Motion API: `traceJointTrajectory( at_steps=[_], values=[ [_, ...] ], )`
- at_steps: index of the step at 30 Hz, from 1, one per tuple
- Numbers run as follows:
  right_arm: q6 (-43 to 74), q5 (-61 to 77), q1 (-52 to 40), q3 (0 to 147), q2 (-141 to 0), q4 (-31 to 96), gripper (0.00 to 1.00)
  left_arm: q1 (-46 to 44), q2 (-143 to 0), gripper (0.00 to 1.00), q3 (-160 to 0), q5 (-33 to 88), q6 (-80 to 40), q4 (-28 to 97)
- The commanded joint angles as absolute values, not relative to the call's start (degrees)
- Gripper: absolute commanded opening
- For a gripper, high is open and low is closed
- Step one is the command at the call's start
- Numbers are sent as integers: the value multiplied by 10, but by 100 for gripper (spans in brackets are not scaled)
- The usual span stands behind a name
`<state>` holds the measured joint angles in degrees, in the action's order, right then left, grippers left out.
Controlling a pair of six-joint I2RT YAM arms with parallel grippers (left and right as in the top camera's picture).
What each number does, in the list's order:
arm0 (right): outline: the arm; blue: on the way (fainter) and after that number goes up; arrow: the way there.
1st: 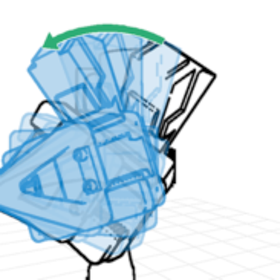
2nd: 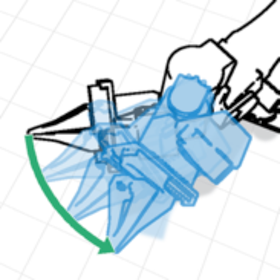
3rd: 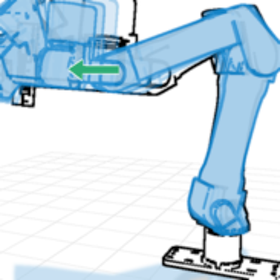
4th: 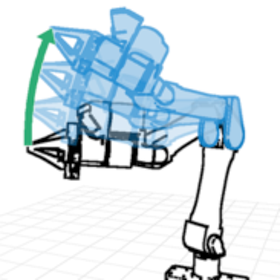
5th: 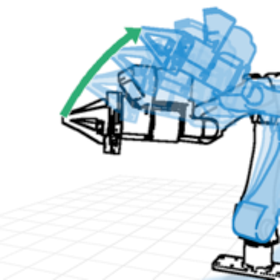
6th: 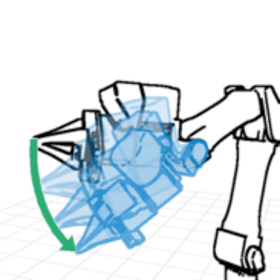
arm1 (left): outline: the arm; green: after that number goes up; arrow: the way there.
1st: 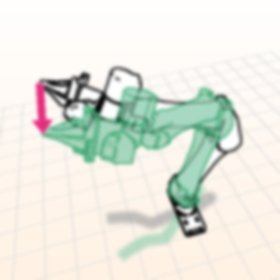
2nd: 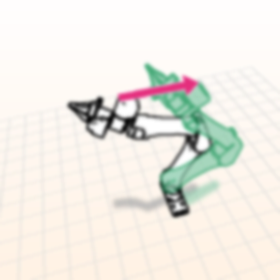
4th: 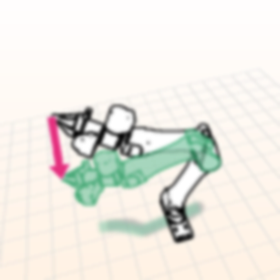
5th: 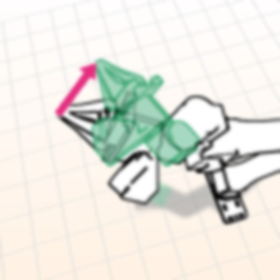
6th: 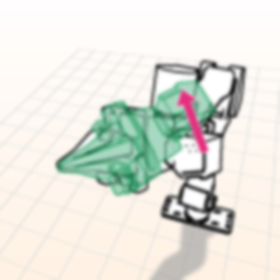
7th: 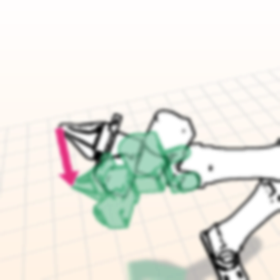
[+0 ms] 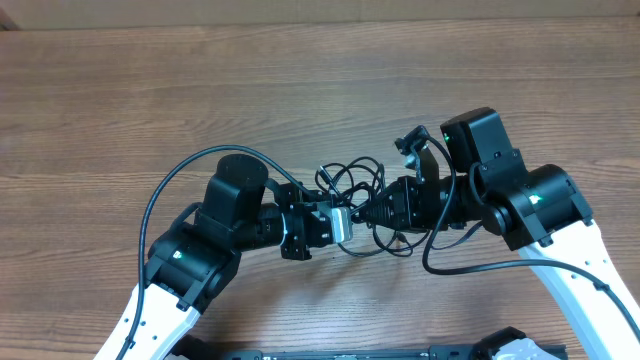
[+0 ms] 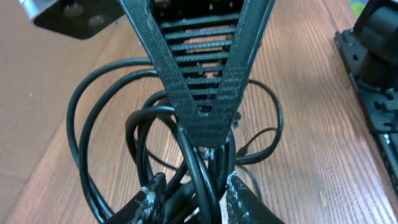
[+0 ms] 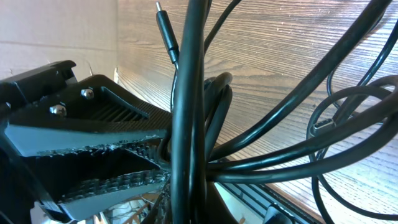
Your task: Untangle cables
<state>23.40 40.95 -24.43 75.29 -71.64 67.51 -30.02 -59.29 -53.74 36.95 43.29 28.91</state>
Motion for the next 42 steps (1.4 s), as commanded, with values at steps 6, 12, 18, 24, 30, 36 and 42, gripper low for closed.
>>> traceJointTrajectory(
  at_steps=[6, 12, 18, 24, 30, 36, 42],
  values=[
    [192, 417, -248, 762, -714, 667, 4, -302, -596, 26, -543, 414, 402, 297],
    [159, 469, -248, 762, -714, 661, 4, -301, -596, 4, -543, 408, 402, 322],
    [149, 473, -248, 762, -714, 663, 4, -301, -596, 4, -543, 399, 402, 323],
    [149, 471, -248, 762, -714, 663, 31, -300, -596, 4, -543, 399, 396, 318],
    [149, 435, -248, 762, -714, 663, 75, -299, -596, 4, -543, 398, 283, 268],
    [149, 433, -248, 762, -714, 663, 81, -299, -596, 4, -543, 328, 192, 247],
    [149, 410, -248, 762, -714, 663, 82, -299, -595, 4, -543, 323, 155, 247]
  ],
)
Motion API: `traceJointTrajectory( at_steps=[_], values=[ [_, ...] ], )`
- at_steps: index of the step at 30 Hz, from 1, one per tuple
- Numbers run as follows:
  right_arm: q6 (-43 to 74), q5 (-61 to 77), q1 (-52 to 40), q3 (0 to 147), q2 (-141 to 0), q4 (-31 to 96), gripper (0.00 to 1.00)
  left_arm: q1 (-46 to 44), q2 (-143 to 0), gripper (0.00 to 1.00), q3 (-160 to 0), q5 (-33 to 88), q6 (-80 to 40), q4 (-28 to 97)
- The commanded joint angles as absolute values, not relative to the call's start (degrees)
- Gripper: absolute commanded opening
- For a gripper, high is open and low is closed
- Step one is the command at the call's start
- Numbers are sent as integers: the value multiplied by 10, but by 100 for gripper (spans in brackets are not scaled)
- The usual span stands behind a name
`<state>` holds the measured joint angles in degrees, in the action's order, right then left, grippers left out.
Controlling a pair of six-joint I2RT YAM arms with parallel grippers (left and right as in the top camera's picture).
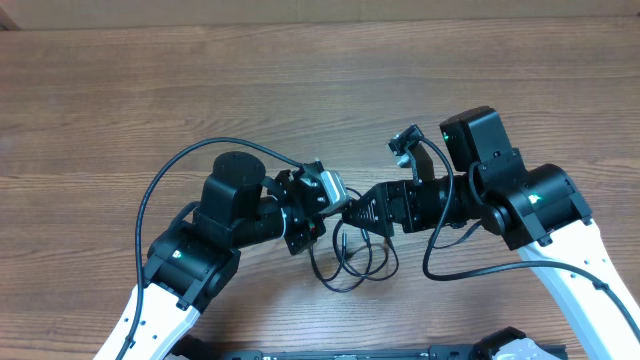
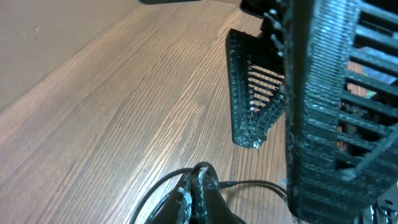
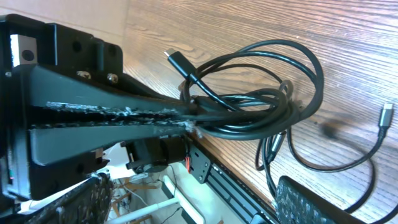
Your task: Untangle cables
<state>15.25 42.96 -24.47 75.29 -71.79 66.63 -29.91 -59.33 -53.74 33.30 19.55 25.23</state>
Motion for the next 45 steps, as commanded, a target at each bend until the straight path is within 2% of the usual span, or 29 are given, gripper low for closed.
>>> traceJointTrajectory(
  at_steps=[1, 7, 16, 18, 24, 27, 33, 37, 38, 39, 40, 42, 45],
  values=[
    [149, 403, -248, 762, -714, 662, 82, -299, -595, 4, -543, 311, 143, 247],
    [149, 399, -248, 762, -714, 663, 84, -299, -595, 4, -543, 224, 78, 246],
    [150, 395, -247, 762, -714, 663, 85, -299, -595, 4, -543, 220, 46, 236],
    [157, 385, -248, 762, -714, 664, 89, -297, -595, 4, -543, 220, 40, 233],
    [213, 362, -247, 762, -714, 658, 94, -265, -595, 4, -543, 223, -16, 229],
    [255, 336, -247, 762, -714, 654, 94, -251, -595, 4, -543, 253, -46, 214],
    [360, 289, -248, 762, -714, 634, 97, -227, -595, 4, -543, 385, -50, 163],
    [475, 293, -248, 762, -714, 596, 100, -223, -595, 4, -543, 435, -49, 143],
    [502, 294, -248, 762, -714, 590, 96, -223, -595, 4, -543, 435, -49, 143],
    [532, 294, -248, 762, -714, 584, 77, -223, -595, 4, -543, 435, -49, 144],
    [549, 294, -248, 762, -714, 581, 63, -223, -594, 4, -543, 435, -49, 144],
    [580, 295, -248, 762, -714, 576, 46, -223, -594, 4, -543, 435, -49, 143],
    [598, 296, -248, 762, -714, 575, 44, -223, -595, 4, -543, 435, -55, 135]
  ],
)
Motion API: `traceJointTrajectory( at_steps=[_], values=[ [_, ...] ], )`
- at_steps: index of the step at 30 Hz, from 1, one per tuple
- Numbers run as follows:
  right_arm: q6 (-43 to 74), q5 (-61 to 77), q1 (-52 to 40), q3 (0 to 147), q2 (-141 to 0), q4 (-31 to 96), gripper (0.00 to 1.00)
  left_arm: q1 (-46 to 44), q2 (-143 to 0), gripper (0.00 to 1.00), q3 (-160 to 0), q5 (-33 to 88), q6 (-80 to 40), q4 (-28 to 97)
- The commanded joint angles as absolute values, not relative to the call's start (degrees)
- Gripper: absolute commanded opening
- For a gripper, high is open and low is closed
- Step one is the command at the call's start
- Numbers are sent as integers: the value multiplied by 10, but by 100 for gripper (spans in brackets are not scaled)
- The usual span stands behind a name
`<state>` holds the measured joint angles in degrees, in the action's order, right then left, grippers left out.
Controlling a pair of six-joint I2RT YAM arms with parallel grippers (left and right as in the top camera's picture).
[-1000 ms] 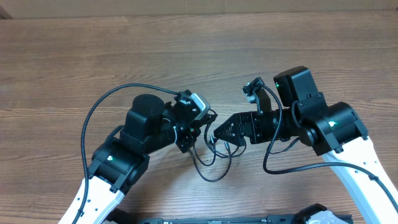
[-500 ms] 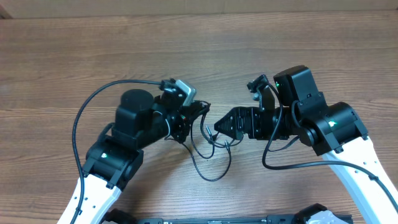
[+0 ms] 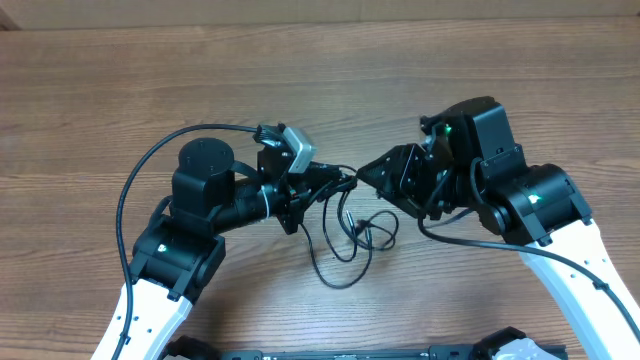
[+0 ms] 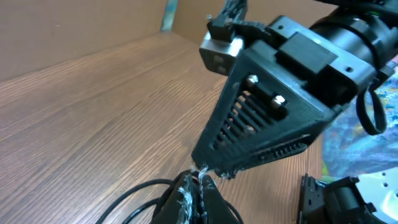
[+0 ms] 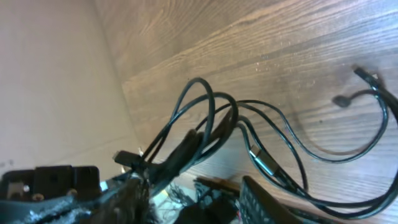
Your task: Untangle cables
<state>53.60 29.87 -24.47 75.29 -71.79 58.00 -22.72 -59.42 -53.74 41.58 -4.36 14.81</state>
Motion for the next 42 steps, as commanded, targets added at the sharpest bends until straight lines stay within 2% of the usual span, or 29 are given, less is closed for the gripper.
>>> traceJointTrajectory(
  at_steps=[1, 7, 18, 30, 33, 42],
  values=[
    [601, 296, -248, 762, -714, 575, 44, -223, -595, 4, -543, 435, -63, 129],
    [647, 312, -248, 762, -714, 569, 49, -224, -595, 4, -543, 489, -93, 62],
    [678, 359, -248, 762, -714, 514, 48, -225, -595, 4, -543, 510, -95, 55],
    [690, 363, -274, 762, -721, 512, 24, -251, -596, 4, -543, 521, -90, 28],
    [690, 361, -283, 762, -724, 513, 4, -253, -596, 4, -543, 521, -90, 27],
    [672, 358, -279, 762, -724, 518, 4, -238, -595, 4, -543, 521, -90, 28]
  ],
)
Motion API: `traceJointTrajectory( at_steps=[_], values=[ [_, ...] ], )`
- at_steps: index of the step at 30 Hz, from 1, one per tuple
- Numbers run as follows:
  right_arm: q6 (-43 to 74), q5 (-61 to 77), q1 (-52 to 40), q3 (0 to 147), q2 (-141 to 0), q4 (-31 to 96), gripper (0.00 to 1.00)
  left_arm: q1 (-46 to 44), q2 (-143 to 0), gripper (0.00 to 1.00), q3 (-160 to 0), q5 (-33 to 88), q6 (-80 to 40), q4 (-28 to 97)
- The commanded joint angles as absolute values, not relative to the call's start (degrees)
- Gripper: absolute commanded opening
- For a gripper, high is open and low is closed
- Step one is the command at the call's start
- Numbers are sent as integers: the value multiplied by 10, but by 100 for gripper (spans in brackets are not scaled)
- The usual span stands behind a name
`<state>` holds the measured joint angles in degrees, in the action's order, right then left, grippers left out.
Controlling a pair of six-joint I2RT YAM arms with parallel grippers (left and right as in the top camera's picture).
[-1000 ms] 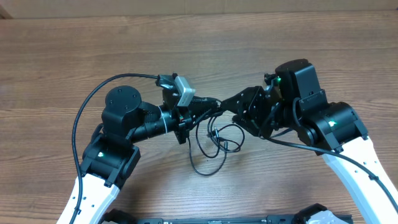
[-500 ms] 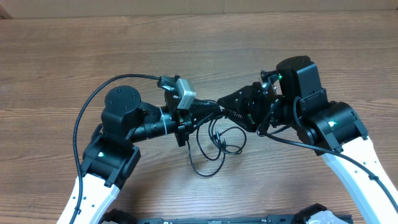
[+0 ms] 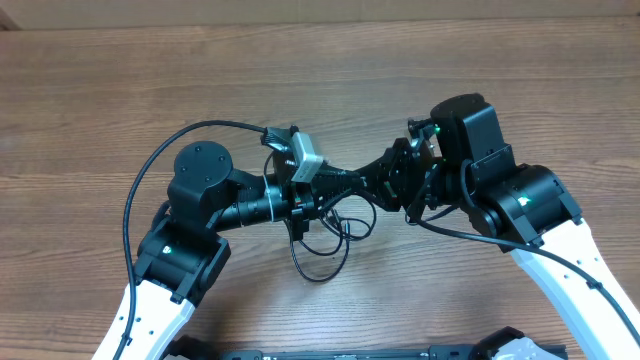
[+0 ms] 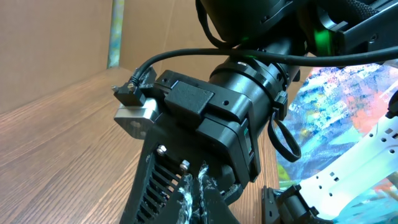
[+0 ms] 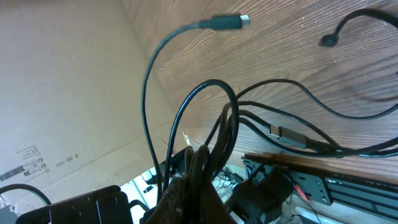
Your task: Untangle cables
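A tangle of thin black cables (image 3: 318, 235) hangs in loops over the wooden table (image 3: 100, 100), under the spot where both grippers meet. My left gripper (image 3: 345, 177) is shut; its fingers (image 4: 186, 193) press together right against the right gripper's body, and overhead a strand runs from its tips. My right gripper (image 3: 372, 180) is shut on a bunch of cable strands (image 5: 224, 124). One loose end with a silver plug (image 5: 227, 22) sticks up free. Another plug end (image 5: 326, 40) lies near the table.
Bare wood-grain tabletop surrounds the arms on all sides. Each arm's own black lead (image 3: 160, 180) arcs beside it. A cardboard wall (image 5: 62, 93) borders the table's far side.
Both grippers stay shut and tip to tip. The hanging loops now sit a little further left and closer under the left gripper. In the right wrist view a plugged end has come free upward.
First both grippers were shut on the bundle, its loops spread on the table's far side. Then the loops hung on the near side. Later the grippers stood further back, still tip to tip, with the loops dangling. Now the loops are tighter under the left gripper.
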<state>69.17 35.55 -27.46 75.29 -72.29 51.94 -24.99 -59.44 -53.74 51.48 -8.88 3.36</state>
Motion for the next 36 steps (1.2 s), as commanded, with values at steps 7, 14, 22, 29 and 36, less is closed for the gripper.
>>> traceJointTrajectory(
  at_steps=[7, 14, 22, 29, 36],
  values=[
    [673, 317, -270, 762, -724, 559, 4, -191, -594, 76, -543, 521, -108, 59],
    [673, 316, -240, 762, -724, 567, 4, -173, -592, 96, -543, 521, -109, 115],
    [678, 317, -230, 762, -724, 556, 4, -201, -592, 90, -543, 553, -48, 194],
    [688, 332, -230, 762, -724, 541, 4, -255, -592, 99, -543, 510, 20, 218],
    [688, 351, -230, 762, -724, 541, 4, -267, -592, 73, -543, 428, 20, 231]
  ],
)
